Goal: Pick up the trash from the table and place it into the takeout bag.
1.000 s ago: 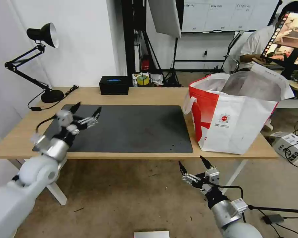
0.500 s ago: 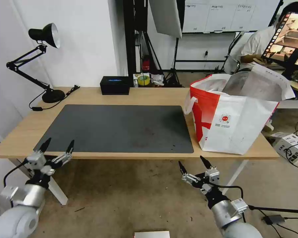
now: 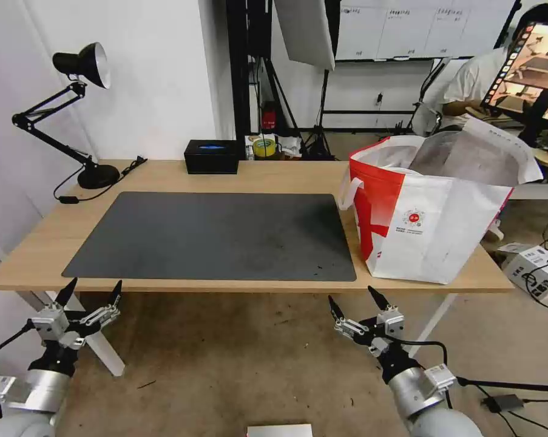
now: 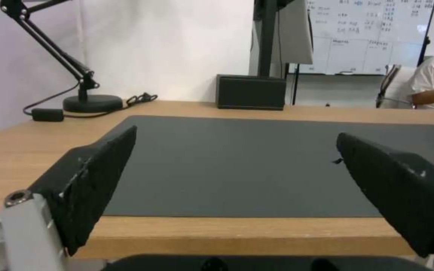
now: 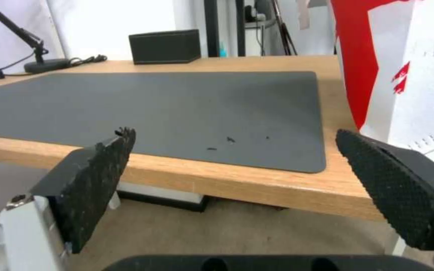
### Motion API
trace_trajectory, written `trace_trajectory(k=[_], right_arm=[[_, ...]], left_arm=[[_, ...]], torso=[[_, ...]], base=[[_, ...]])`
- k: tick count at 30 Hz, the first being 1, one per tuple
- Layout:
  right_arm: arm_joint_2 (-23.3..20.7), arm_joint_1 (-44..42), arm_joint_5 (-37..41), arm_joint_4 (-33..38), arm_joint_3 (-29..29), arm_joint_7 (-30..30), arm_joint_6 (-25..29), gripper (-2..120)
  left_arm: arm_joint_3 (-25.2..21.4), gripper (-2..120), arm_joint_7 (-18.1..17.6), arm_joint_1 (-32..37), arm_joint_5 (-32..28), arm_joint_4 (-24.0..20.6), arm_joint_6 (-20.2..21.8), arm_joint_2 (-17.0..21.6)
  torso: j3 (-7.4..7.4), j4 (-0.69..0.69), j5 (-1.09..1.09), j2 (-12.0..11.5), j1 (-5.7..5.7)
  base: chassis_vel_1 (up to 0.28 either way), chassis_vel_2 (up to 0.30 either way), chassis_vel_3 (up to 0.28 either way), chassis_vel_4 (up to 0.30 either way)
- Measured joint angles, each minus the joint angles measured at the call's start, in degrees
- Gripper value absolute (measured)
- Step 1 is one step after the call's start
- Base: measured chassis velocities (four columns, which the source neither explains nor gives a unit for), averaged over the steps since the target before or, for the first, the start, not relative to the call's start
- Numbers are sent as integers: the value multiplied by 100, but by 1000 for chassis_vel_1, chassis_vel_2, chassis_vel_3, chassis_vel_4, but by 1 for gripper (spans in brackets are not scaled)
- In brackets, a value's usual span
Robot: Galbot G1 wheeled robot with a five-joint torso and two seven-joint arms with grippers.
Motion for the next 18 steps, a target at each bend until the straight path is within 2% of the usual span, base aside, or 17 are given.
trace_trajectory(k=[18], right_arm=[[0,0,0,0,0,0,0,100]], left_arm=[[31,100,-3,-34,-10,-7,9,14]], torso=[[0,0,0,0,0]], base=[[0,0,0,0]])
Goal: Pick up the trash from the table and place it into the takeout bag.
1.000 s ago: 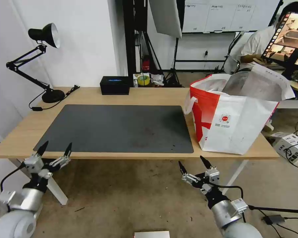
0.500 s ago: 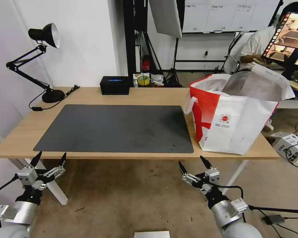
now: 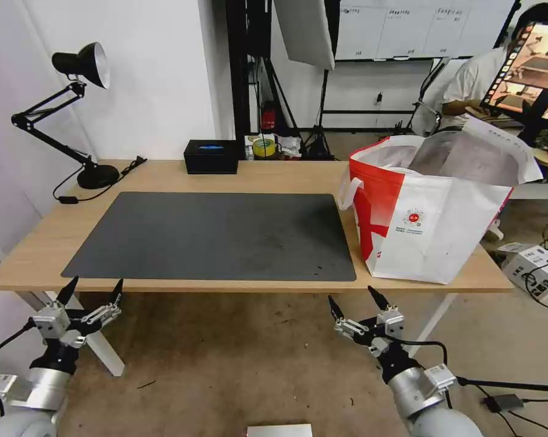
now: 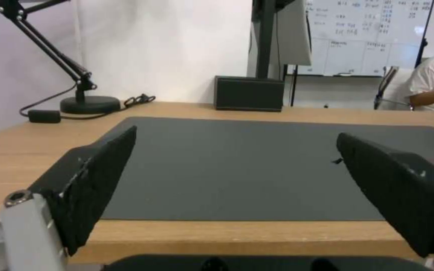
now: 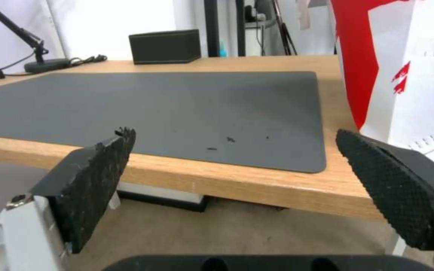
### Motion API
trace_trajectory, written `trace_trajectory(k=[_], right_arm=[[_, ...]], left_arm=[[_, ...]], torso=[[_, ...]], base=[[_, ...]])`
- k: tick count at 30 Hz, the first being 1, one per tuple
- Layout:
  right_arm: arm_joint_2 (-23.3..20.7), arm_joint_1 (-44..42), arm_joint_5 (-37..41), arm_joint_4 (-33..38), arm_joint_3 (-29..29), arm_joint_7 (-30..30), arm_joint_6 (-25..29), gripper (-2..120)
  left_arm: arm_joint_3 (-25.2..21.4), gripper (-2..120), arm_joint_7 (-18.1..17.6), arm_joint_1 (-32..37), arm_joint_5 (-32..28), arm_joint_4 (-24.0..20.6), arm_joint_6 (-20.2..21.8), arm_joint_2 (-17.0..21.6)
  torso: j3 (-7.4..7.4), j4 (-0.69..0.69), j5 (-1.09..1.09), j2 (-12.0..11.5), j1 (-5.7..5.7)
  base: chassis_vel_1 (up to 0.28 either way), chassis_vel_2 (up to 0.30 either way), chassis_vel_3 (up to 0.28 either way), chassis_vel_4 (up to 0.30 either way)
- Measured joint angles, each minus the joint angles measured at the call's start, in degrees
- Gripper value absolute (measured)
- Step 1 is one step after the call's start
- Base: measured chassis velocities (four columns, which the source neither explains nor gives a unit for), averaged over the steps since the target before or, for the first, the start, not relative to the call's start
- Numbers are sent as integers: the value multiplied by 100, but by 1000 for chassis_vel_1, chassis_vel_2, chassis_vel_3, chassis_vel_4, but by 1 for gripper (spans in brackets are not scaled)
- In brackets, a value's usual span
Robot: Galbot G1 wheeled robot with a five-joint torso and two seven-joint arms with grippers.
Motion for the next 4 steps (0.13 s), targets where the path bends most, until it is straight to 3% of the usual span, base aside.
trace_trajectory(k=[4], right_arm=[[0,0,0,0,0,0,0,100]], left_arm=[[3,100,-1,-3,-3,0,2,3]], torso=[[0,0,0,0,0]], base=[[0,0,0,0]])
